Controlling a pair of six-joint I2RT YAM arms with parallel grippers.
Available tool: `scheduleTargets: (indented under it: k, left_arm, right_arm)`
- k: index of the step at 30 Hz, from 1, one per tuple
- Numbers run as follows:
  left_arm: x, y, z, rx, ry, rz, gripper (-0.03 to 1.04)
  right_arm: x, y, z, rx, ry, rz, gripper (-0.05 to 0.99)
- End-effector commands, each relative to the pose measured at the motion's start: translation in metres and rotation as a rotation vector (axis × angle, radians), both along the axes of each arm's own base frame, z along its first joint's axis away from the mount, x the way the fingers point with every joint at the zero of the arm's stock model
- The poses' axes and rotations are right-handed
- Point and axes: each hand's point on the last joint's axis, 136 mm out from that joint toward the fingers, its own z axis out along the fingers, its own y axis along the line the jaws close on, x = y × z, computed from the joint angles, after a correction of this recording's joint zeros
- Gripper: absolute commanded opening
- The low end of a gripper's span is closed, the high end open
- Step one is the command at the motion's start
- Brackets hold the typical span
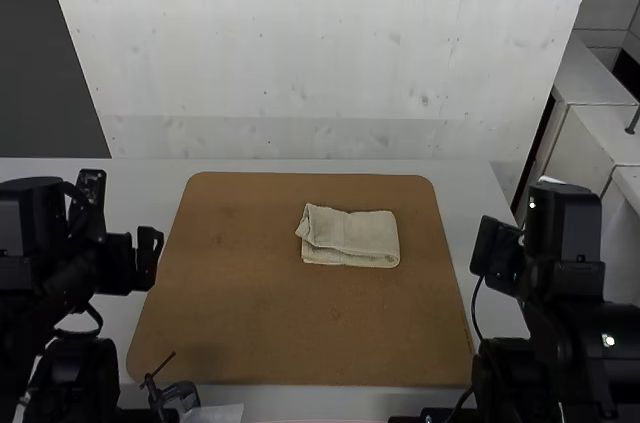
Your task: Fold the towel.
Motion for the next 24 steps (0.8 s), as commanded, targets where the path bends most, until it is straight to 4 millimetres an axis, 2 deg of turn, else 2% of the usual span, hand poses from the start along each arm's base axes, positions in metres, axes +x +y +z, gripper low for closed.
scheduleTargets:
  k: [1, 6, 13, 24]
  left_arm:
    - [-0.003, 0.002, 0.015, 0.049, -0.026, -0.015, 0.99]
    - [-0.007, 0.002, 0.011, 0.048, -0.005, -0.016, 0.98]
    - [-0.007, 0.002, 0.012, 0.049, -0.006, -0.012, 0.98]
    - [-0.007, 0.003, 0.012, 0.049, -0.006, -0.011, 0.98]
  right_arm:
    - [-0.003, 0.008, -0.004, 0.035, 0.020, 0.036, 0.97]
    - [-0.006, 0.013, -0.008, 0.055, 0.041, 0.058, 0.97]
    - [-0.005, 0.032, -0.010, 0.099, 0.051, 0.164, 0.97]
    - [-0.005, 0.032, -0.010, 0.098, 0.049, 0.165, 0.97]
